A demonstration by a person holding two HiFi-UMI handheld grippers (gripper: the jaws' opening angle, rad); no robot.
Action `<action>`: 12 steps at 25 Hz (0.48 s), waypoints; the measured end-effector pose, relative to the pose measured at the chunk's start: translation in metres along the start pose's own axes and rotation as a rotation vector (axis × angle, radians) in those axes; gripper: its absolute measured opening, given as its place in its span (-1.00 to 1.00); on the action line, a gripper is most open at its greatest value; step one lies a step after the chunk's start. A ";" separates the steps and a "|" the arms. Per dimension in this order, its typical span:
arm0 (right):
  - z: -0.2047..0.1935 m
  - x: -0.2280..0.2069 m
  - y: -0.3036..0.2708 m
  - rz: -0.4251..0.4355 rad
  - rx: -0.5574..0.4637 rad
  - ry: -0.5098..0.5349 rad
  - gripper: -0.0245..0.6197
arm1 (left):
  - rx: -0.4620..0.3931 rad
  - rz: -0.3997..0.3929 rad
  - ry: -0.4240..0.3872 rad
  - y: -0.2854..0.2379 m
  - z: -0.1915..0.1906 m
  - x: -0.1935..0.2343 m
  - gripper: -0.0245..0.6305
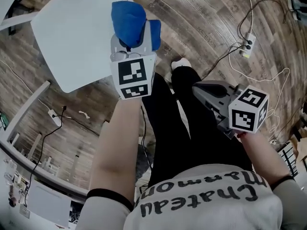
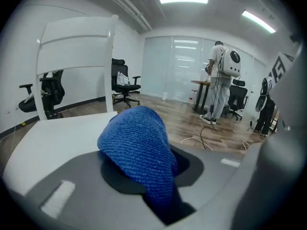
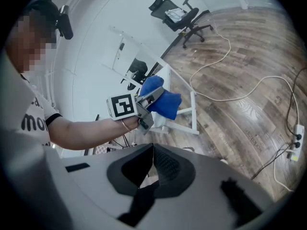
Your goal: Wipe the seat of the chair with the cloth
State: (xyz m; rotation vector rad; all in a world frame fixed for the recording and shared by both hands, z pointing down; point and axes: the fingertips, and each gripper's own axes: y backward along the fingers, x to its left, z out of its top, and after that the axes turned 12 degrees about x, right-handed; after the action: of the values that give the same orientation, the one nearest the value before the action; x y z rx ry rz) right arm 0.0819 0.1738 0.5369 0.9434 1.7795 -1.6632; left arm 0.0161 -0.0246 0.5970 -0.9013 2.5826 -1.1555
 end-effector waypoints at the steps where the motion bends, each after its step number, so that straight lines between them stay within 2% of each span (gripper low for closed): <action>1: 0.004 0.005 -0.004 0.003 0.016 0.018 -0.87 | -0.022 0.018 0.005 0.009 0.001 0.007 -0.60; 5: 0.018 0.028 -0.027 0.016 0.072 0.078 -0.87 | -0.038 0.109 0.058 0.054 -0.026 0.060 -0.60; 7: 0.025 0.047 -0.047 0.031 0.089 0.103 -0.87 | -0.001 0.170 0.082 0.079 -0.058 0.101 -0.60; 12: 0.029 0.097 -0.102 0.083 0.172 0.175 -0.87 | 0.126 0.379 0.218 0.152 -0.149 0.217 -0.60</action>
State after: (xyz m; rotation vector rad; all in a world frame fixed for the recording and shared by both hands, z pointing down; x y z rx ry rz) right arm -0.0600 0.1582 0.5225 1.2562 1.7008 -1.7479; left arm -0.2846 0.0177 0.6074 -0.2527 2.6474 -1.3388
